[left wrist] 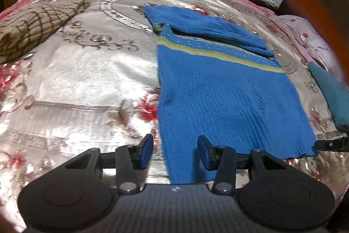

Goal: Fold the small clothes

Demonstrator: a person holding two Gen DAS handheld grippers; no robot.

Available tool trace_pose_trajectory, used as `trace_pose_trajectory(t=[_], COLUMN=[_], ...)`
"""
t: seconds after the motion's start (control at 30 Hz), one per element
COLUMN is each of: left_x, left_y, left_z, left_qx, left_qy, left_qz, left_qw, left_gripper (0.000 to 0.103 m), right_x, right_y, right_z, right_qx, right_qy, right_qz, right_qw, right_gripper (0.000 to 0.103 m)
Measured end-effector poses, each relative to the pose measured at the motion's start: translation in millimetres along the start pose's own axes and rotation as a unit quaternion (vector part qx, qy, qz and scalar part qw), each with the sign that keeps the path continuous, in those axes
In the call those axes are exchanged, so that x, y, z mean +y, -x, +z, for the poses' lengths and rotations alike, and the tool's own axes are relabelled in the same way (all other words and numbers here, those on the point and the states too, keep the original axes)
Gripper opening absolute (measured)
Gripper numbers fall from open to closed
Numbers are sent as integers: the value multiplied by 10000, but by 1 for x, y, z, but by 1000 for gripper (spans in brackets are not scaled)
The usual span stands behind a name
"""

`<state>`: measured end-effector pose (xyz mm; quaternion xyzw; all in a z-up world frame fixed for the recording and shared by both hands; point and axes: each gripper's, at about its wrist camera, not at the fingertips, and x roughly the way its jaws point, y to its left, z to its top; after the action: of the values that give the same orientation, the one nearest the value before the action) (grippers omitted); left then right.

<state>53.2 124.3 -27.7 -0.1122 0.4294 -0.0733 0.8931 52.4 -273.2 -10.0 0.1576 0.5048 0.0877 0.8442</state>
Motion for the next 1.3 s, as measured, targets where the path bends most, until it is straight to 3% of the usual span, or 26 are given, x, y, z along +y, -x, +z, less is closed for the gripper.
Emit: trace_pose_trajectory(t=[0.1,0.3,0.4,0.47,0.53,0.6,0.77,0.9,0.97,1.1,1.3], left_x=[2,-11,-14,-14,-12,-9,-5,-1,0,5,24], left_y=[1,-9,-11,-10,-9,-11,-17,-20,-21,-16,-7], left_z=[-1,4,5,5,5,4,5,8,12,26,70], left_qx=[13,156,146,136,194,312,369,411,449,326,-347], left_qy=[49,-120,-146,-99,-4,116,305,482,526,849,1577], left_qz=[45,101,108,22,-117,-262,-479,-649,-785,-1360,-2068], left_qw=[10000,9998,9997,9999,9997,9991,9977,9959,9945,9865,9650], left_gripper=[49,62,61,52,32,19,19,18,16,15,15], right_x=[1,-10,-13,-13,-12,-10,-9,-16,-21,-27,-27], right_y=[-2,-6,-7,-8,-8,-10,-17,-18,-17,-8,4], right_z=[-1,5,5,6,7,7,13,16,16,21,56], right_qx=[-56,-91,-118,-130,-114,-106,-127,-129,-143,-346,-845], right_qy=[34,-60,-97,-102,-132,-130,-169,-343,-542,-1019,-1526], right_qz=[14,306,431,478,618,652,694,811,978,1652,2396], right_qw=[10000,9995,9990,9987,9979,9977,9974,9960,9936,9804,9551], right_gripper=[40,41,42,42,42,42,41,19,13,9,6])
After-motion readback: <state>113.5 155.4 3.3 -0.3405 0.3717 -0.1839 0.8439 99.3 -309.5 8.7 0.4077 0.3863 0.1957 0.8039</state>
